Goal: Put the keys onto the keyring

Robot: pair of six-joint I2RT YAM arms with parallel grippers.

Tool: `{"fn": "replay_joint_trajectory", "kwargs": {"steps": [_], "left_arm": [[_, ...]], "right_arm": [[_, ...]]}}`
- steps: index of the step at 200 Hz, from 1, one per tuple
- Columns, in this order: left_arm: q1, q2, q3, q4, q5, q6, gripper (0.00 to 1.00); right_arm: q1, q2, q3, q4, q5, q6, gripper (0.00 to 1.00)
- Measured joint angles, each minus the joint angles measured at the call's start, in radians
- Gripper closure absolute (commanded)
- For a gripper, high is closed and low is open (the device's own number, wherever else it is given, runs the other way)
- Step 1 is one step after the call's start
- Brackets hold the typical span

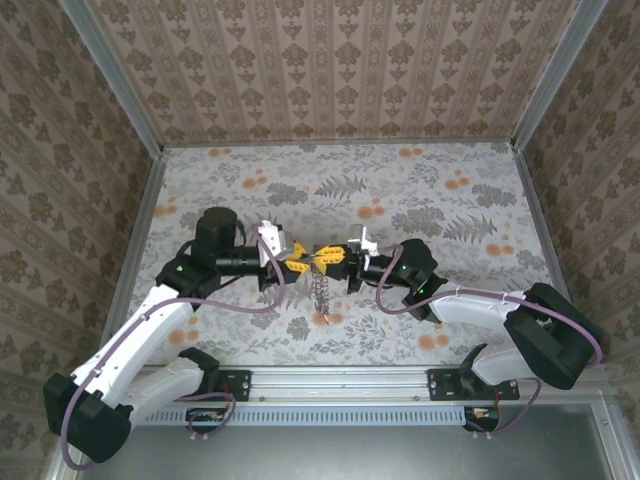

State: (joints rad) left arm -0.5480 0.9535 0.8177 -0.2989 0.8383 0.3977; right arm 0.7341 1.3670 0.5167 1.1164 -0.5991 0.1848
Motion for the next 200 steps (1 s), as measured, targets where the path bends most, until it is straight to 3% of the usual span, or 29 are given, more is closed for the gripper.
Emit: {"fn": "replay_joint_trajectory", "kwargs": {"steps": [27, 76, 109, 122, 145, 200], "left_arm": [[0.0, 0.011, 0.007, 0.0, -0.013, -0.026, 0.67], [0.0, 0.022, 0.056, -0.017, -0.006, -0.056, 1.0], [0.0, 0.023, 0.075, -0.055, 0.004, -0.036, 1.0], [0.0, 0.028, 0.087, -0.08, 0.004, -0.024, 1.0], [-0.001, 0.049, 0.132, -0.161, -0.024, 0.012, 1.0], [-0.073, 0.114, 0.309, -0.445, -0.243, 0.165, 1.0]], "right_arm": [[0.004, 0.0, 0.008, 0.0, -0.013, -0.003, 1.0], [0.002, 0.0, 0.02, 0.0, -0.004, -0.01, 1.0], [0.002, -0.005, 0.021, -0.005, -0.002, -0.026, 1.0], [0.004, -0.016, 0.023, -0.03, 0.0, -0.037, 0.83], [0.006, -0.077, 0.057, -0.208, 0.008, -0.122, 0.67], [0.024, -0.237, 0.216, -0.83, 0.069, -0.545, 0.64]]}}
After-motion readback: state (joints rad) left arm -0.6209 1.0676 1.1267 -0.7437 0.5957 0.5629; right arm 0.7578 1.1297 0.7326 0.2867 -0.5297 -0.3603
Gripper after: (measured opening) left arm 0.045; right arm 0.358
